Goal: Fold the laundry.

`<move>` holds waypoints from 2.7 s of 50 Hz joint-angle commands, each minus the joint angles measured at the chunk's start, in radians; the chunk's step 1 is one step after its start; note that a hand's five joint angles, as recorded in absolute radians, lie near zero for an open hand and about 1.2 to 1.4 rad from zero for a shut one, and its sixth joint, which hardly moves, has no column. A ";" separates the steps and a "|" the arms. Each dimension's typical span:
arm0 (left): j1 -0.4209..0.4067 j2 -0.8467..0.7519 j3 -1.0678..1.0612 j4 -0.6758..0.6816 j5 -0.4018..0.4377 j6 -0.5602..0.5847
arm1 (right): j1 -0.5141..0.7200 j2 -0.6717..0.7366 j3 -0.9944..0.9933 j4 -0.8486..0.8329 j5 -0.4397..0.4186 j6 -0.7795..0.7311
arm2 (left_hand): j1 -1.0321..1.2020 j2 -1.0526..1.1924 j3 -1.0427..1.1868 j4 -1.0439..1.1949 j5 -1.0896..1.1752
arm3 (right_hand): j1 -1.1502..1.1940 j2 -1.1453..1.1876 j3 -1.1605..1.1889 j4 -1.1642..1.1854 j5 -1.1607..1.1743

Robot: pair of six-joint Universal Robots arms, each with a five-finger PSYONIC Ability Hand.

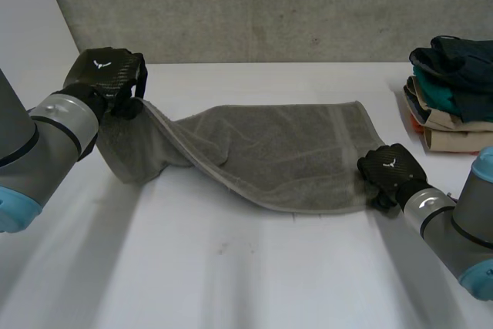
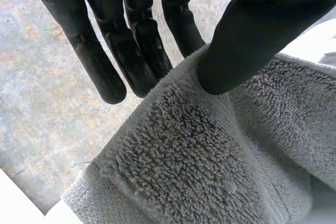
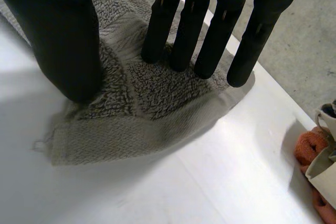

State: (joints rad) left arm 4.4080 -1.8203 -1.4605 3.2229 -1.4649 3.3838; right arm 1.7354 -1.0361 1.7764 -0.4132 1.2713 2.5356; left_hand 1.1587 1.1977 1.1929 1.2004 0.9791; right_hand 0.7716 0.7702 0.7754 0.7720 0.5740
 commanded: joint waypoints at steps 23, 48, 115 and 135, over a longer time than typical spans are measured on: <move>0.025 0.145 -0.015 -0.115 -0.006 0.014 | -0.020 -0.341 -0.271 0.362 0.057 -0.005 | 0.238 0.199 0.203 0.196 0.243 | 0.625 0.626 0.621 0.624 0.648; 0.068 -0.024 -0.006 -0.186 -0.002 0.450 | 0.009 -0.148 -0.650 0.827 0.181 -0.204 | 0.238 0.199 0.203 0.196 0.243 | 0.625 0.626 0.621 0.624 0.648; 0.048 0.138 -0.463 -0.209 -0.110 0.741 | 0.042 -0.265 -0.126 0.717 0.206 -0.460 | 0.238 0.199 0.203 0.196 0.243 | 0.625 0.626 0.621 0.624 0.648; -0.039 -0.459 0.168 0.169 -0.185 0.736 | 0.121 0.214 -0.619 0.299 0.264 -0.258 | 0.238 0.199 0.203 0.196 0.243 | 0.625 0.626 0.621 0.624 0.648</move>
State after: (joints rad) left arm 4.3723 -2.1466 -1.4428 3.4001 -1.5912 4.1190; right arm 1.8303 -0.9223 1.2776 -0.0026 1.5413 2.2778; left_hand 1.1587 1.2002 1.1959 1.2040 0.9788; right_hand 1.1242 1.1758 1.1882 1.1972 1.0026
